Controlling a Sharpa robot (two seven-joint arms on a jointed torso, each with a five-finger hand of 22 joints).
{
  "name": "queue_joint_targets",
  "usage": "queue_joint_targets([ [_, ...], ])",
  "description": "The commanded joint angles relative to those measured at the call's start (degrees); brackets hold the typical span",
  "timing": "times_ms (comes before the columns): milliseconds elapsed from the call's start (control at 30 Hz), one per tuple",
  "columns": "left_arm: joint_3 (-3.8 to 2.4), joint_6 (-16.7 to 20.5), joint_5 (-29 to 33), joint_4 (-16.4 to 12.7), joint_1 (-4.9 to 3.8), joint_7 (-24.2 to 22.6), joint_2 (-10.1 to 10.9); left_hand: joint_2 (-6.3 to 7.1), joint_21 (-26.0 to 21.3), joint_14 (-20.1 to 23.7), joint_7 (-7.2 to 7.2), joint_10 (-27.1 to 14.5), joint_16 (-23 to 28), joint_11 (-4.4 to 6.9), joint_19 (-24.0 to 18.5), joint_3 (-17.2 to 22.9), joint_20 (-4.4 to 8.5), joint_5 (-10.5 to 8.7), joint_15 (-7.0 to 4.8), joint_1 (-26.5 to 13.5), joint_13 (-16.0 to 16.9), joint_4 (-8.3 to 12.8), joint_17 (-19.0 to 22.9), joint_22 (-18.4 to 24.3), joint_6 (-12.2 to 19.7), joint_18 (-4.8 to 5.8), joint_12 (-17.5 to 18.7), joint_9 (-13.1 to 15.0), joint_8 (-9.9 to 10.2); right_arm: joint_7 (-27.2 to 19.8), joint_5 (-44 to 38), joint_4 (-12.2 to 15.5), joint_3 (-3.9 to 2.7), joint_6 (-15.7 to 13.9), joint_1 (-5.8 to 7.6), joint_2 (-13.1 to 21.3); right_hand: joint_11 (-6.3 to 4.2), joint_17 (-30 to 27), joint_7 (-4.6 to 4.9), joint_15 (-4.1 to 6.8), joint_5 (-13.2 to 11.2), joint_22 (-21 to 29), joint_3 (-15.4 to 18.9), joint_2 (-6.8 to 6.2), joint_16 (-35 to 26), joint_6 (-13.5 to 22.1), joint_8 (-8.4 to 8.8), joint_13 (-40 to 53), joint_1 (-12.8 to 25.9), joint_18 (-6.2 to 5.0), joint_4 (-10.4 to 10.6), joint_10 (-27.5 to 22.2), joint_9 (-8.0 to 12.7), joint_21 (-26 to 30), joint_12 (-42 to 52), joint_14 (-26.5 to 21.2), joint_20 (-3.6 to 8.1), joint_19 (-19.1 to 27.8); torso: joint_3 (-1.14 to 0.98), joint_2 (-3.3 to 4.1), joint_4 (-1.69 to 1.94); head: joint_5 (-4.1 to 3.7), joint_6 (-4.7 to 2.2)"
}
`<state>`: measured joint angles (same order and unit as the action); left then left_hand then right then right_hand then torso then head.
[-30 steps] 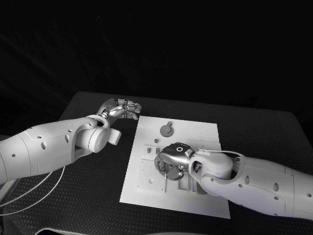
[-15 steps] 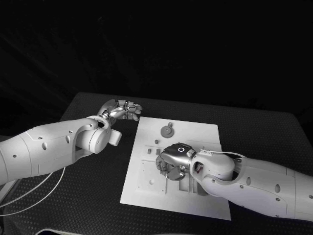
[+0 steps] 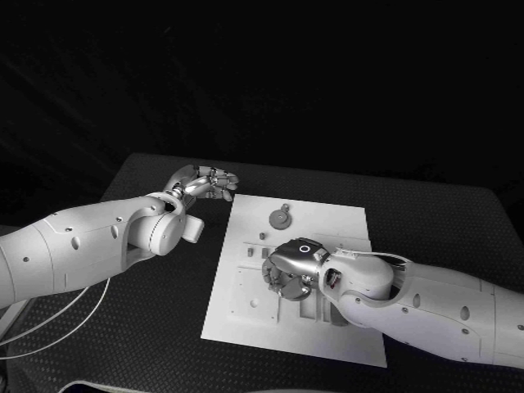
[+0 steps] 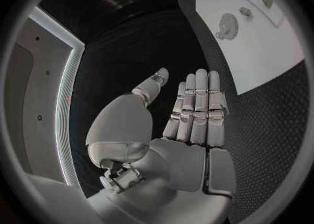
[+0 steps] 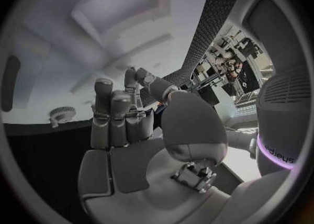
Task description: Assemble the parts on the task board
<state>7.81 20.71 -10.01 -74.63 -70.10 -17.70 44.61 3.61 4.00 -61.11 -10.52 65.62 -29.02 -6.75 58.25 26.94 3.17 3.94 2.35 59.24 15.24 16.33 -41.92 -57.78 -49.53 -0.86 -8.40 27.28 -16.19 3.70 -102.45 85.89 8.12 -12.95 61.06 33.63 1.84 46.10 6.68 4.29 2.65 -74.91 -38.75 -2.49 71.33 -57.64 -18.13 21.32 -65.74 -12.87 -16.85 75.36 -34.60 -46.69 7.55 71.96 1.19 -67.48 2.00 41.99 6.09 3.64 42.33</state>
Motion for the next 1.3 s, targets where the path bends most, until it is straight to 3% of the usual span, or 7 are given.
queue_joint_targets([
  [33, -0.04, -0.96, -0.38, -0.07, -0.08, -0.36, -0.13, -0.23, -0.17, 0.35, 0.27, -0.28, 0.27, -0.05, -0.25, -0.45, 0.04, -0.13, 0.11, -0.17, -0.01, 0.01, -0.07, 0.11, -0.13, 0.59, 0.32, -0.1, -0.39, -0.4, 0.6, 0.16, 0.01, 1.23, -0.04, 0.03, 0.0, 0.06, 0.0, 0.26, 0.18, -1.07, -0.21, 0.45, 0.17, -0.25, -0.14, 0.06, -0.35, -2.13, 0.03, 0.54, -0.71, -0.39, 0.09, 0.1, 0.44, 0.15, 0.03, -0.03, 0.0, 0.03, 0.13],
  [1000, -0.03, -1.15, -0.4, 0.07, -0.07, -0.21, -0.28, -0.34, -0.17, 0.39, 0.24, -0.34, 0.36, -0.08, -0.3, -0.52, 0.02, -0.1, 0.14, -0.21, -0.01, -0.01, -0.12, 0.21, -0.05, 0.58, 0.35, -0.16, -0.37, -0.41, 1.2, -0.17, 0.01, 1.08, -0.04, -0.33, 0.01, 0.06, 0.02, 0.25, 0.18, -1.05, -0.26, 0.51, 0.12, -0.23, -0.05, 0.07, -0.3, -2.13, 0.02, 0.54, -0.69, -0.38, 0.03, 0.08, 0.45, 0.19, 0.03, -0.03, -0.01, 0.05, 0.34],
  [1300, -0.03, -1.73, -0.4, 0.16, -0.07, 0.04, -0.37, -0.36, -0.17, 0.39, 0.24, -0.35, 0.37, -0.08, -0.31, -0.53, 0.01, -0.1, 0.14, -0.2, -0.01, 0.0, -0.13, 0.23, -0.05, 0.58, 0.35, -0.17, -0.37, 0.09, 1.02, 0.24, 0.01, -0.15, -0.19, -0.42, 0.01, 0.06, 0.01, 0.25, 0.18, -1.04, -0.28, 0.51, 0.11, -0.24, -0.04, 0.07, -0.31, -2.13, 0.01, 0.55, -0.69, -0.38, 0.02, 0.09, 0.45, 0.19, 0.03, -0.06, 0.04, -0.01, 0.43],
])
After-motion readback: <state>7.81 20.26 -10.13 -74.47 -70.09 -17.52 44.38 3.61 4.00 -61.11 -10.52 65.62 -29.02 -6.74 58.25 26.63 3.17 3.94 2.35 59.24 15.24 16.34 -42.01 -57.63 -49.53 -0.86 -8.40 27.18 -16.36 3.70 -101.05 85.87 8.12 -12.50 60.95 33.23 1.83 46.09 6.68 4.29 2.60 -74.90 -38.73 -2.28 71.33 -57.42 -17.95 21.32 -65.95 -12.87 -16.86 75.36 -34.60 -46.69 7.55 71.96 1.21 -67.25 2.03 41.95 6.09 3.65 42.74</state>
